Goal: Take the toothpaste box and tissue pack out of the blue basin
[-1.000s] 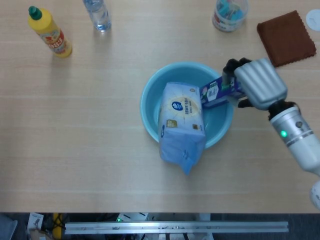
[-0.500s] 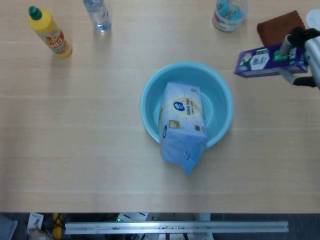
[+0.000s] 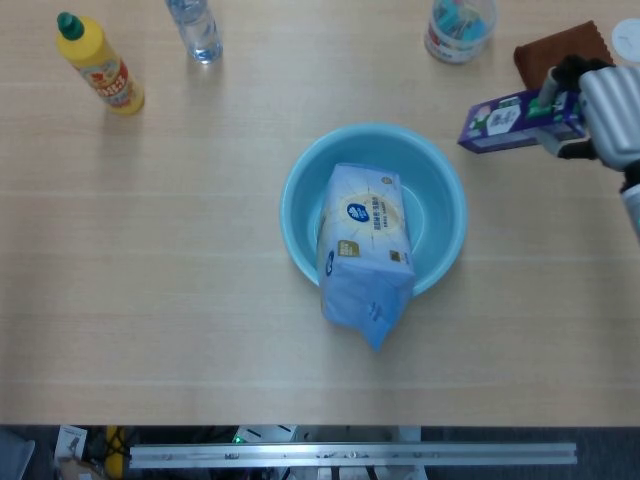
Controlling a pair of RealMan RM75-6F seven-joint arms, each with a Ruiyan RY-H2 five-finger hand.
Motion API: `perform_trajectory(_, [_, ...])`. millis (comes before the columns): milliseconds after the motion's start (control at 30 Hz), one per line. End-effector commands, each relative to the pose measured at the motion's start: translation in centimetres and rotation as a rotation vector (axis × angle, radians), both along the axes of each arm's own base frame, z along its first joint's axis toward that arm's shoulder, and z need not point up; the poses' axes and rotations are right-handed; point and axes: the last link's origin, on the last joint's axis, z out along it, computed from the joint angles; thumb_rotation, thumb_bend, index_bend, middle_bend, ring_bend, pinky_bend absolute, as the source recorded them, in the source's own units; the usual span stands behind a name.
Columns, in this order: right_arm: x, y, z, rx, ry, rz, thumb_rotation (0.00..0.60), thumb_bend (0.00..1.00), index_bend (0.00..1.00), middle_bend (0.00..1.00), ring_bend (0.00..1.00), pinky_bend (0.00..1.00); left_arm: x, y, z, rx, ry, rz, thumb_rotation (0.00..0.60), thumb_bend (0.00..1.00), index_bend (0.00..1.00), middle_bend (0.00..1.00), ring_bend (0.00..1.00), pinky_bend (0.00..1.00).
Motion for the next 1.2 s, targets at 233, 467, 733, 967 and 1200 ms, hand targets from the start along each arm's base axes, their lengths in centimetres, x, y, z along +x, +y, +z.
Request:
perform_trajectory(233, [0.5, -0.3, -4.6, 0.072, 0.026, 0.015, 0.600, 0.25, 0.42, 0.41, 0.39, 0.57, -0.2, -0.3, 0.3, 0.008, 0.001, 0.007, 0.600, 0.10, 0.00, 0.00, 0.00, 0.15])
perform_trajectory(467, [-0.8, 0.9, -4.6, 0.143, 0.088, -0.004, 0.600, 0.24, 0.00, 0.11, 0.09, 0.28, -0.3, -0.3, 0.3, 0.004, -0.005, 0.004, 0.600, 0.10, 0.00, 0.00, 0.00, 0.15])
perform_trajectory(733, [-1.1, 2.1, -1.6, 0.144, 0.072, -0.003, 0.600, 0.24, 0.00, 0.00, 0.00, 0.18, 0.3, 0.3, -0.1, -0.023, -0.006, -0.025, 0.600, 0.10, 0.00, 0.00, 0.00, 0.15])
perform_trajectory(967, [-1.4, 3.1, 1.1, 0.112, 0.050, -0.004, 0.600, 0.24, 0.00, 0.04, 0.00, 0.18, 1.5, 1.3, -0.6, -0.071, -0.008, -0.087, 0.600, 0.10, 0.00, 0.00, 0.00, 0.15])
perform_trajectory(1200, [-2.2, 5.0, 3.5, 0.095, 0.055, -0.010, 0.600, 0.24, 0.00, 0.10, 0.03, 0.19, 2.5, 2.4, -1.7, -0.156, -0.020, -0.153, 0.600, 0.10, 0.00, 0.00, 0.00, 0.15])
